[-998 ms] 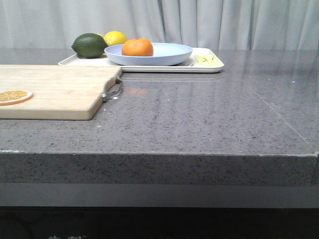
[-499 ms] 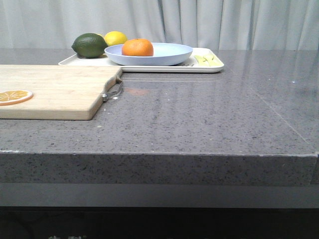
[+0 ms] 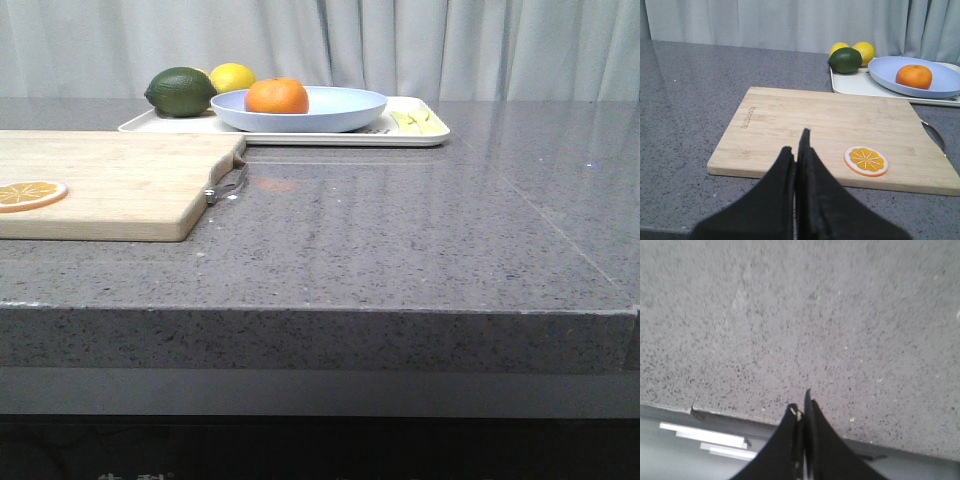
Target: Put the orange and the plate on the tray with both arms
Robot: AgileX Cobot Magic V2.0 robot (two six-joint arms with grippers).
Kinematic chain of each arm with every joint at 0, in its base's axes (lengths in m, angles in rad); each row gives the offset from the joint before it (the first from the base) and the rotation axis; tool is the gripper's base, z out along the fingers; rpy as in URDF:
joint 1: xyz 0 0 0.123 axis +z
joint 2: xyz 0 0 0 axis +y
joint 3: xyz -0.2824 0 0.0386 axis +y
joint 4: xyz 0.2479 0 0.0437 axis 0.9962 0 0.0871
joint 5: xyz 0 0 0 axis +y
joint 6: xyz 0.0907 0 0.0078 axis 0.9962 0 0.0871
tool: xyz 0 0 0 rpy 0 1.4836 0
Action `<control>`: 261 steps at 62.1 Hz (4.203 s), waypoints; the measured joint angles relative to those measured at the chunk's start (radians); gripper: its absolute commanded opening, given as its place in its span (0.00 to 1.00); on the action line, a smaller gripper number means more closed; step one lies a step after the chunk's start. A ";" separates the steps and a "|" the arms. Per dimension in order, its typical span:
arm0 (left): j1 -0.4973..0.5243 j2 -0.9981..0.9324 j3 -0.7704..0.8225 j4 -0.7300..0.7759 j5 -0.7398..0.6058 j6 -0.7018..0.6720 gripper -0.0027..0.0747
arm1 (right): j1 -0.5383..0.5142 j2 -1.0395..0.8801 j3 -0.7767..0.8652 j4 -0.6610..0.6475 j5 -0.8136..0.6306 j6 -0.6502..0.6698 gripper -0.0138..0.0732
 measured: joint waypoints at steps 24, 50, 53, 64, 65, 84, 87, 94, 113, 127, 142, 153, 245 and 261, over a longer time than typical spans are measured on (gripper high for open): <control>0.000 0.000 0.000 0.005 0.000 0.000 0.01 | 0.000 -0.379 0.178 0.000 -0.214 -0.002 0.09; 0.000 0.000 0.000 0.005 0.000 0.000 0.01 | 0.000 -0.382 0.182 0.000 -0.220 -0.002 0.09; 0.000 0.000 0.000 0.005 0.000 0.000 0.01 | 0.000 -0.382 0.182 0.000 -0.220 -0.002 0.09; 0.000 0.000 0.000 0.005 0.000 0.000 0.01 | 0.000 -0.382 0.182 0.000 -0.221 -0.002 0.09; 0.000 0.000 0.000 0.005 0.000 0.000 0.01 | 0.000 -0.382 0.182 0.000 -0.221 -0.002 0.09; 0.000 0.000 0.000 0.005 0.000 0.000 0.01 | 0.000 -0.382 0.182 0.000 -0.223 -0.002 0.09; 0.000 0.000 0.000 0.005 -0.002 0.000 0.01 | 0.000 -0.382 0.182 0.000 -0.223 -0.002 0.09; 0.000 -0.016 0.019 0.005 -0.030 0.000 0.01 | 0.000 -0.382 0.182 0.000 -0.223 -0.002 0.09; 0.004 -0.082 0.192 0.005 -0.112 0.000 0.01 | 0.000 -0.382 0.185 0.000 -0.223 -0.002 0.09; 0.004 -0.082 0.334 0.000 -0.199 0.000 0.01 | 0.000 -0.382 0.185 0.000 -0.223 -0.002 0.09; 0.004 -0.082 0.408 -0.021 -0.305 0.000 0.01 | 0.000 -0.382 0.185 0.000 -0.223 -0.002 0.09; 0.004 -0.082 0.408 -0.023 -0.316 0.000 0.01 | 0.000 -0.382 0.185 0.000 -0.223 -0.002 0.09; 0.004 -0.082 0.408 -0.025 -0.320 0.000 0.01 | -0.093 -0.542 0.551 0.002 -0.485 -0.006 0.09; 0.004 -0.082 0.408 -0.025 -0.320 0.000 0.01 | -0.093 -0.542 0.551 0.002 -0.485 -0.006 0.09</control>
